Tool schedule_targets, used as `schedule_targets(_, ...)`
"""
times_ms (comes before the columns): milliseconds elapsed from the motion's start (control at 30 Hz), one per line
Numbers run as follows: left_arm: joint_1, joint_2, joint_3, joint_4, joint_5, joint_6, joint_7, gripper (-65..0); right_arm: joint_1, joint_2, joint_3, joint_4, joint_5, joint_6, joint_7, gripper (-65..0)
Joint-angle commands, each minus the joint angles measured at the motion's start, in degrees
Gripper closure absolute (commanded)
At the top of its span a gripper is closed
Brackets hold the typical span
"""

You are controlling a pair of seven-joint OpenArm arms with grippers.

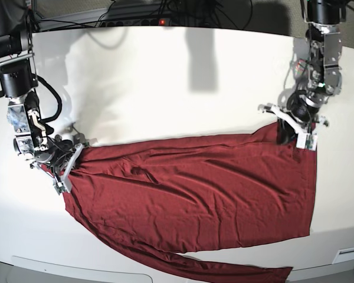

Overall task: Fold the T-shirt properly
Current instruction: 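Pull the shirt edge away from its body with both grippers, flattening it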

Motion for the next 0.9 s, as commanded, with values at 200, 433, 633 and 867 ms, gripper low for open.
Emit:
schedule_targets(200, -0.24, -3.74, -0.33, -7.06, -0.55, 1.81, -3.45, 0.0, -2.6, 1.79, 0.26, 0.02, -1.7, 3.13, 0.11, 0.0)
schedule_targets(433, 4.79, -7.26, -0.33, -6.93, -4.81, 1.64, -2.49, 0.0, -9.29, 6.14, 0.26, 1.62, -1.46, 5.01, 4.46, 0.0)
schedule_targets(633, 9.38, -7.23, -0.33, -4.55, -4.59, -0.24, -3.8, 0.0, -18.08, 8.74, 0.26, 11.19, -1.25, 5.9, 4.87, 0.0)
schedule_targets(867, 15.63, -7.26, -0.33, 2.45, -4.37, -0.39, -3.58, 0.0, -26.71, 9.55, 0.28, 19.32, -1.29, 4.76, 3.87, 0.0)
